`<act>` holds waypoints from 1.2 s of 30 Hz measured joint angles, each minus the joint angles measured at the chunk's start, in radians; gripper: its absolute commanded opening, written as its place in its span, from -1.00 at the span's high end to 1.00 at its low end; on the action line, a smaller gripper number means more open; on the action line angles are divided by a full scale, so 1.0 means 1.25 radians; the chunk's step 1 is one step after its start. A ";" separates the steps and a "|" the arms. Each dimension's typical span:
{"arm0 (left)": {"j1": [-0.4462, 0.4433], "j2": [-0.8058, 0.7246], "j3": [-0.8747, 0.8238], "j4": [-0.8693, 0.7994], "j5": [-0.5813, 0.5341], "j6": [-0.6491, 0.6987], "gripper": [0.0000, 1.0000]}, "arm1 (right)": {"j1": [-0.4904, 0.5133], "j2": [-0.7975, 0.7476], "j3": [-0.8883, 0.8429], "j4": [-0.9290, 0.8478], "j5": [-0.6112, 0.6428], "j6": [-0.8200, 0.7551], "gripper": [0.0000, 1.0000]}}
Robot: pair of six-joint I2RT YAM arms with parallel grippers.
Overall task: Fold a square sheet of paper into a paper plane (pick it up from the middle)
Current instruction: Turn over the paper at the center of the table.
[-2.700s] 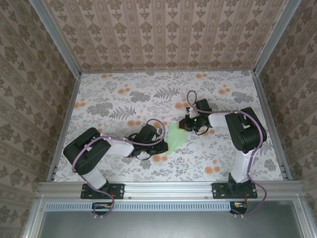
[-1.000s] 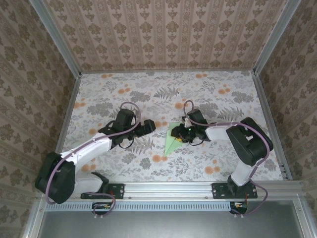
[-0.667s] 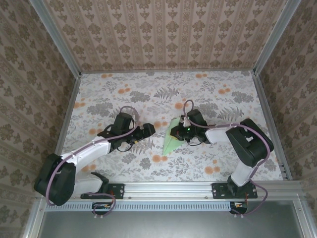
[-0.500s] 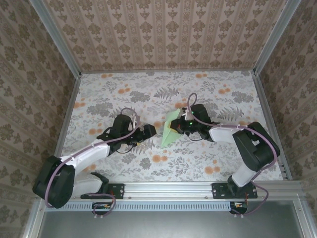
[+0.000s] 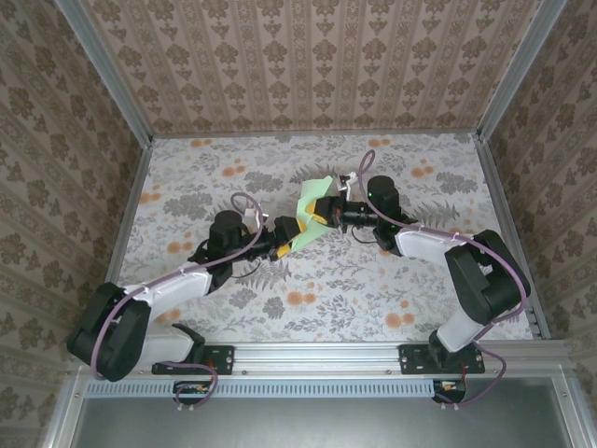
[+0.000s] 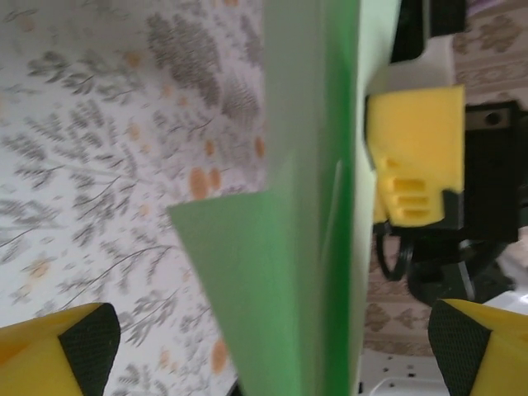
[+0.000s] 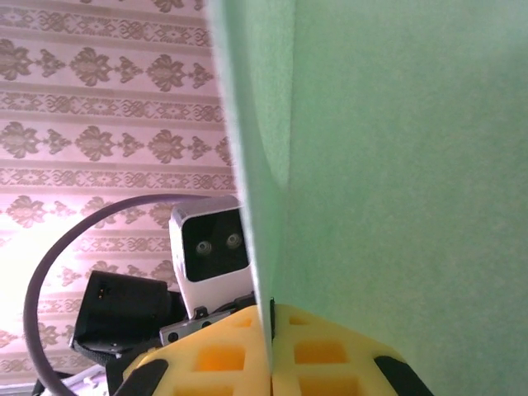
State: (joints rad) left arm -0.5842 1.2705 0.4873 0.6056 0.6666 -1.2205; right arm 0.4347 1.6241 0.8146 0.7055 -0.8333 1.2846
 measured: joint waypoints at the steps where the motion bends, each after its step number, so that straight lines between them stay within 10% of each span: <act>1: -0.001 0.008 0.000 0.031 0.001 -0.013 -0.76 | 0.000 0.000 0.000 0.006 -0.004 0.007 0.86; 10: -0.004 0.100 -0.001 0.213 0.010 -0.099 0.31 | 0.000 0.000 0.000 0.044 -0.017 0.044 0.85; 17: -0.002 0.104 -0.003 0.255 0.009 -0.109 0.79 | -0.005 0.001 0.000 0.004 -0.016 0.018 0.71; 23: 0.009 0.070 -0.005 0.170 0.008 -0.066 0.84 | -0.027 -0.012 0.005 -0.189 -0.002 -0.096 -0.02; 27: 0.019 -0.016 0.029 -0.107 -0.042 0.063 0.84 | -0.048 -0.074 0.029 -0.431 0.091 -0.246 -0.28; 36: -0.030 -0.065 0.343 -0.850 -0.457 0.399 0.84 | -0.052 -0.219 0.052 -0.734 0.359 -0.464 -0.42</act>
State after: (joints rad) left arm -0.6220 1.1893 0.9157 -0.4564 0.0956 -0.7216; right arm 0.3691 1.3506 0.8799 -0.2123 -0.3847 0.7052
